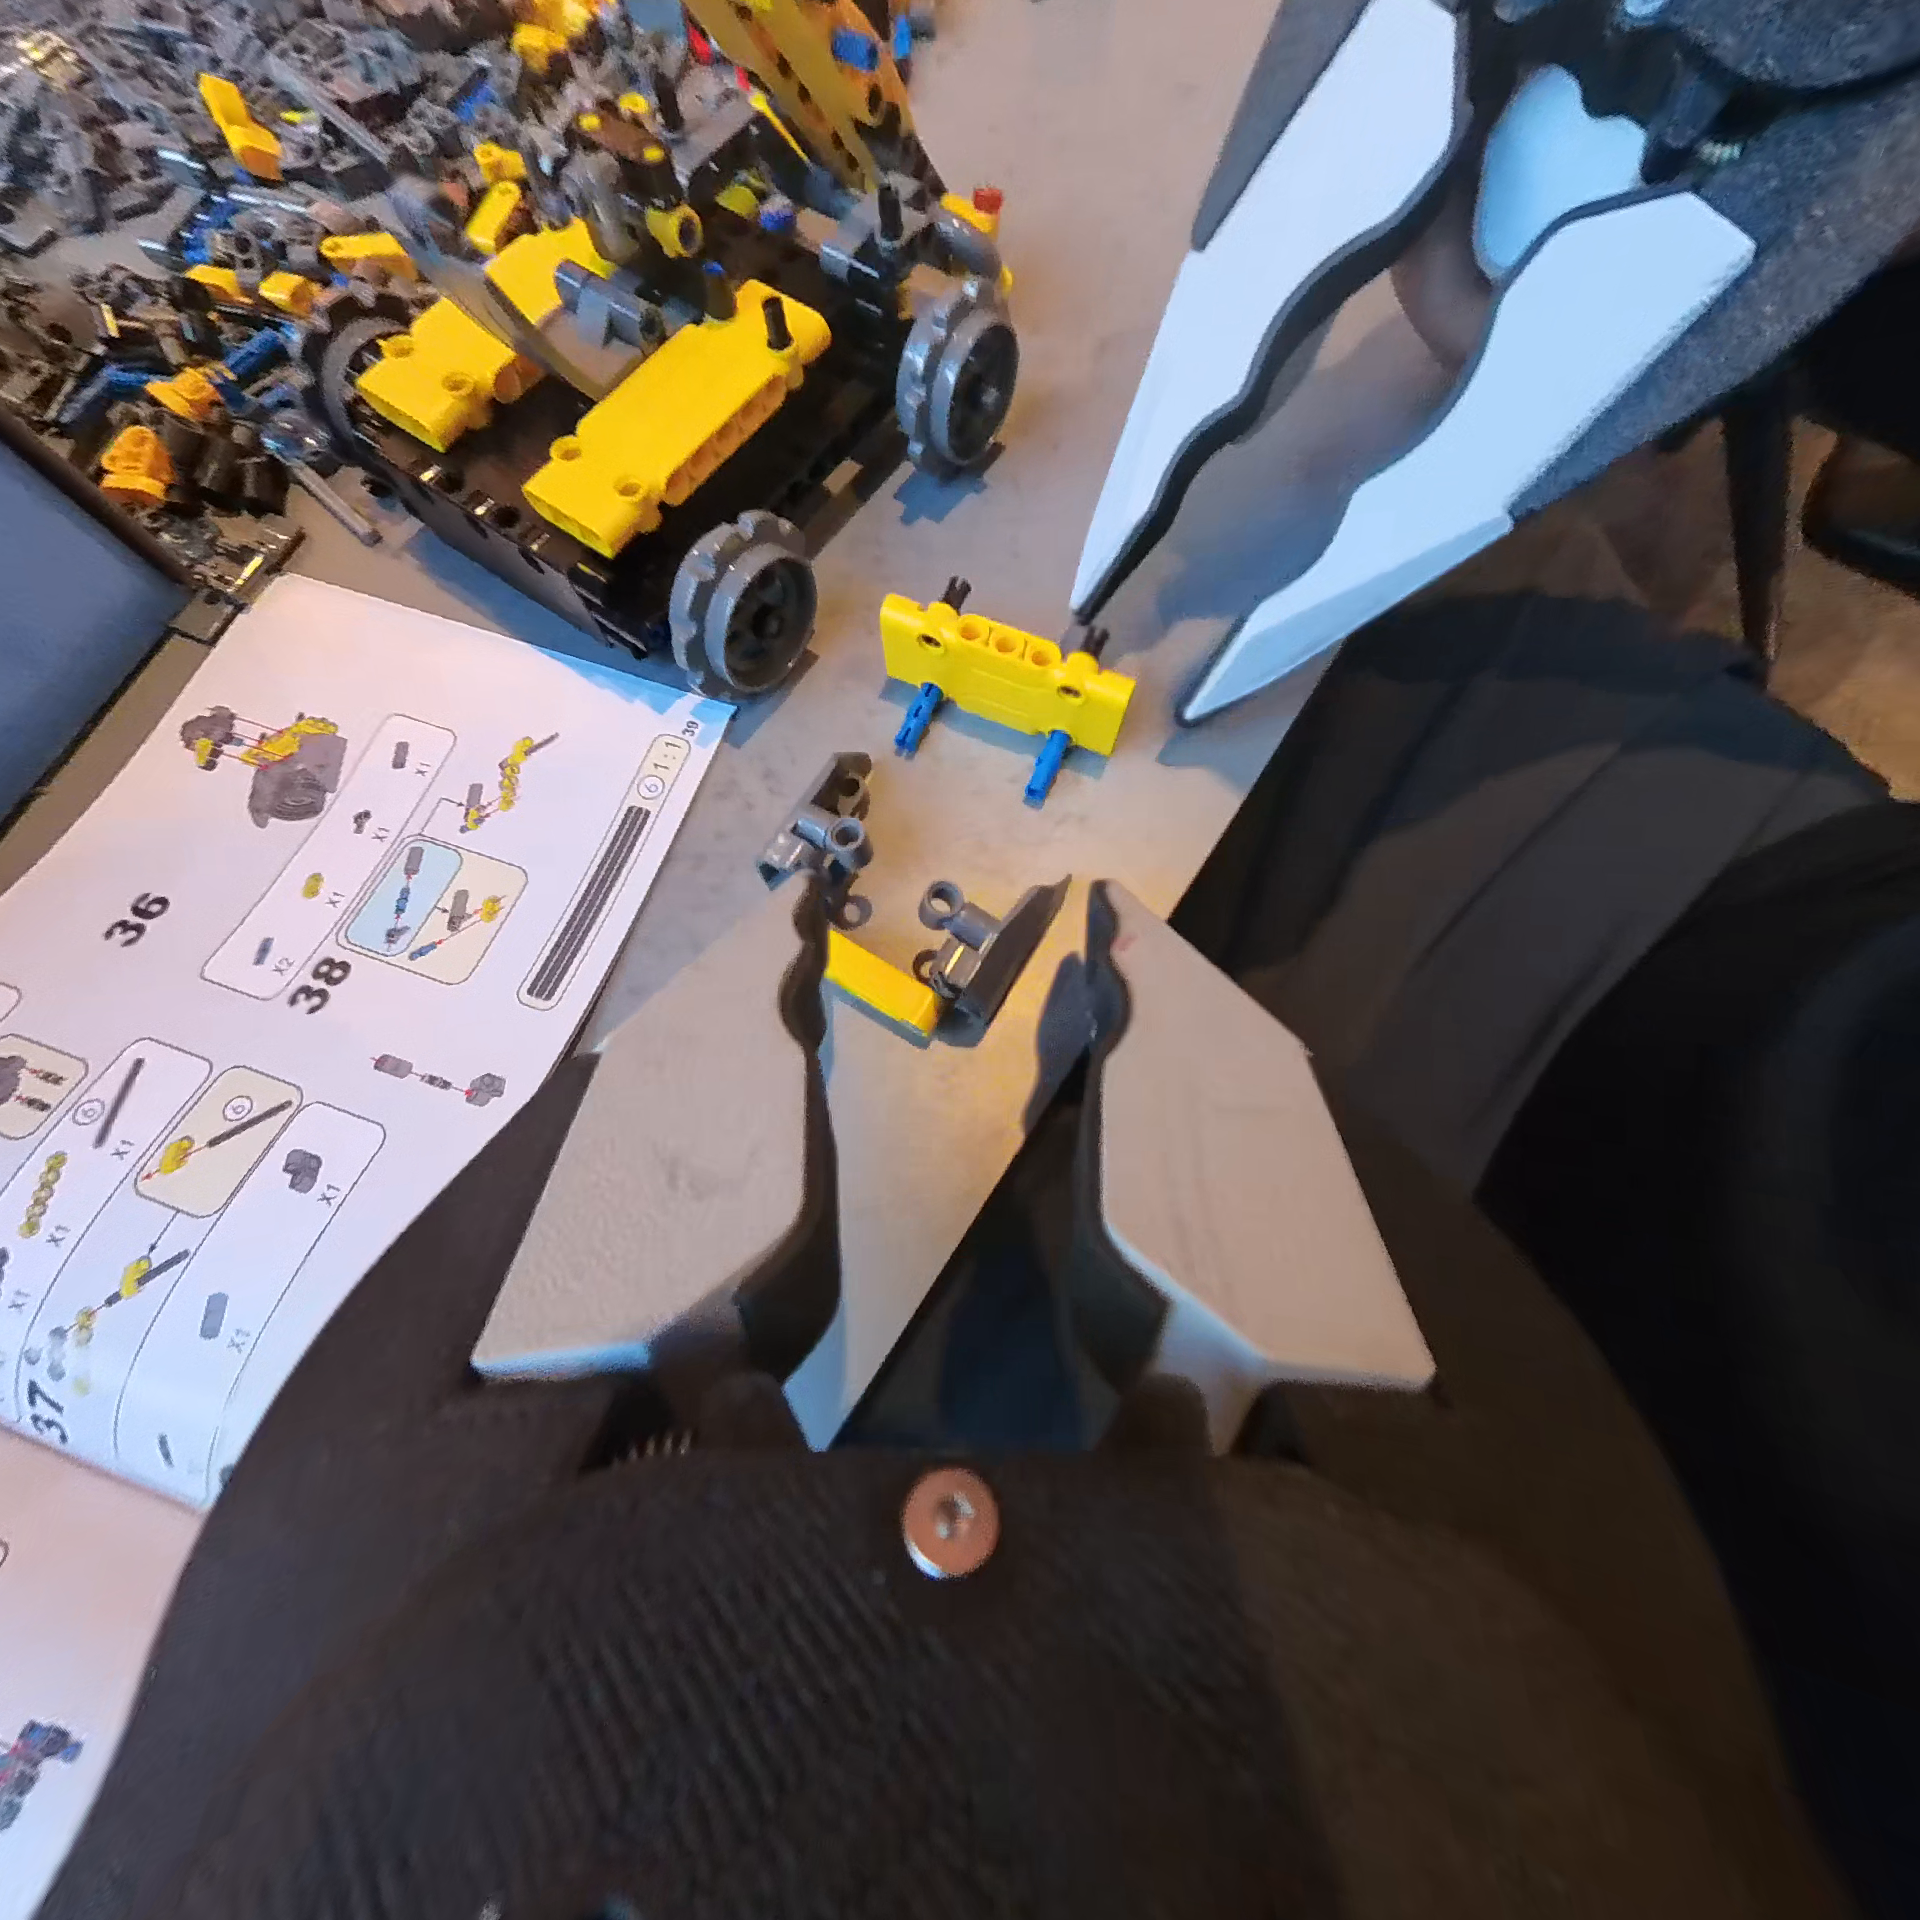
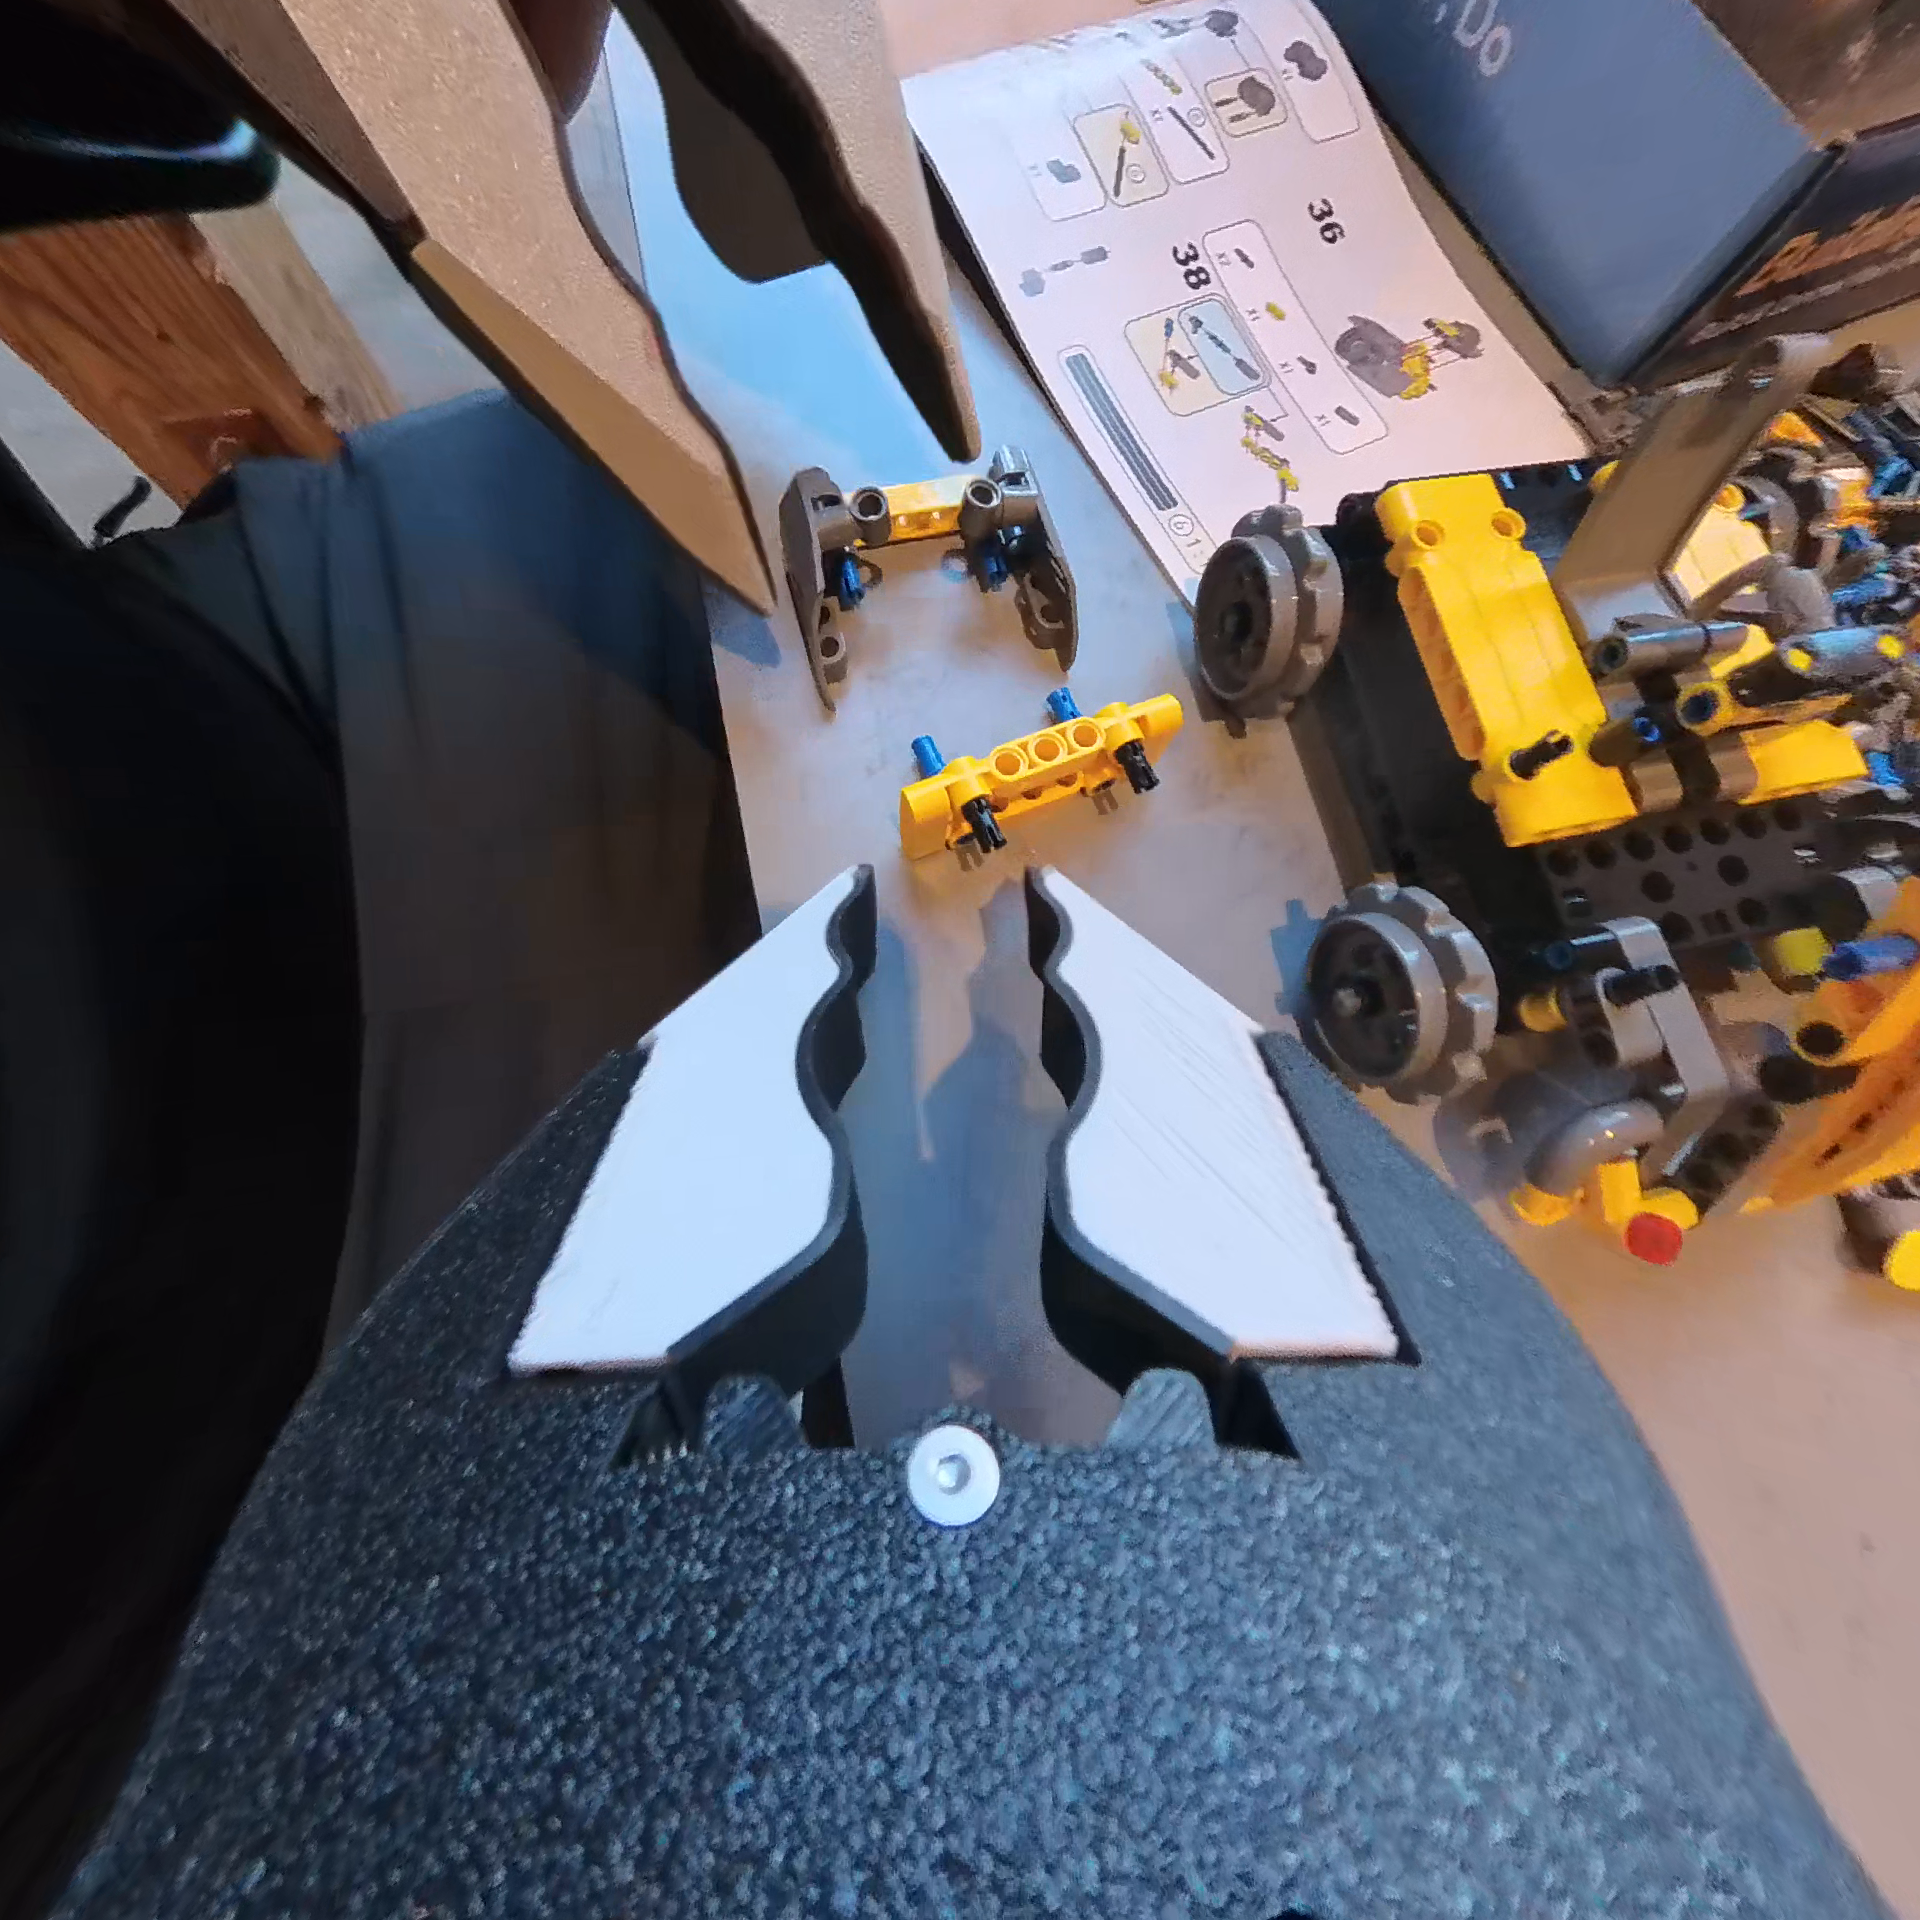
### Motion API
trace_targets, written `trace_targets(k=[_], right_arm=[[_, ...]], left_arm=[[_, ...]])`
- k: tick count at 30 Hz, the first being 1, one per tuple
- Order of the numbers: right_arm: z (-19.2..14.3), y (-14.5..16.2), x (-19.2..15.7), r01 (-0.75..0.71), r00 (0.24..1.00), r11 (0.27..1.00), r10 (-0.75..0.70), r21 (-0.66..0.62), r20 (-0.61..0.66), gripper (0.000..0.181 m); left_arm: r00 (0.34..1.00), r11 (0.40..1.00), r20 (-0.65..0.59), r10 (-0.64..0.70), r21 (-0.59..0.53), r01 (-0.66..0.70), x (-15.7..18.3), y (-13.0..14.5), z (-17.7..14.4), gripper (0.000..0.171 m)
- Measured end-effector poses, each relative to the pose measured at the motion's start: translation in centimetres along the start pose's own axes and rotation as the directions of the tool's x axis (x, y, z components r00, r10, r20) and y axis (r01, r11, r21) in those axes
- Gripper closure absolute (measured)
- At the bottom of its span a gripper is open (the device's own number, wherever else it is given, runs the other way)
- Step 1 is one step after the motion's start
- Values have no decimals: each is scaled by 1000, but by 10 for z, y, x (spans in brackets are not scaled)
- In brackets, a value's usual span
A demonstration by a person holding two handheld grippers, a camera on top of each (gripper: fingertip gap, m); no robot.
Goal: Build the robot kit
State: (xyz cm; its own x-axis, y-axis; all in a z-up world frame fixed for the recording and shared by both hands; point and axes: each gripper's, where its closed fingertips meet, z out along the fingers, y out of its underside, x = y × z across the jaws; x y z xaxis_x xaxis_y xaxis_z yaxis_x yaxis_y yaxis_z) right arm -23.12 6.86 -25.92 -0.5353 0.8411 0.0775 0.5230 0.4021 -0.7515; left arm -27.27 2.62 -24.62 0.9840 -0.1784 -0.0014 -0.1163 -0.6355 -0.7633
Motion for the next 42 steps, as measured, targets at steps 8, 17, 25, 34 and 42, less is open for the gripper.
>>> trace_targets(k=[8,17,25,34,42], right_arm=[[-17,-10,3,35,998,999,-33,23,-56,153],[-21,-14,3,44,997,999,-42,28,-69,153],[-14,-7,8,0,997,1000,1,9,-74,153],[-1,-9,9,-46,999,998,47,31,-18,146],[4,-4,6,-31,1000,999,31,25,0,146]], left_arm=[[997,996,20,80,-28,-80,4,9,2,160],[978,977,89,189,-114,-179,-50,28,-28,138],[976,978,140,165,-152,-144,-66,30,-33,120],[968,967,71,-239,-70,244,-40,16,-13,79],[998,979,-35,47,-197,-53,-19,32,0,102]])
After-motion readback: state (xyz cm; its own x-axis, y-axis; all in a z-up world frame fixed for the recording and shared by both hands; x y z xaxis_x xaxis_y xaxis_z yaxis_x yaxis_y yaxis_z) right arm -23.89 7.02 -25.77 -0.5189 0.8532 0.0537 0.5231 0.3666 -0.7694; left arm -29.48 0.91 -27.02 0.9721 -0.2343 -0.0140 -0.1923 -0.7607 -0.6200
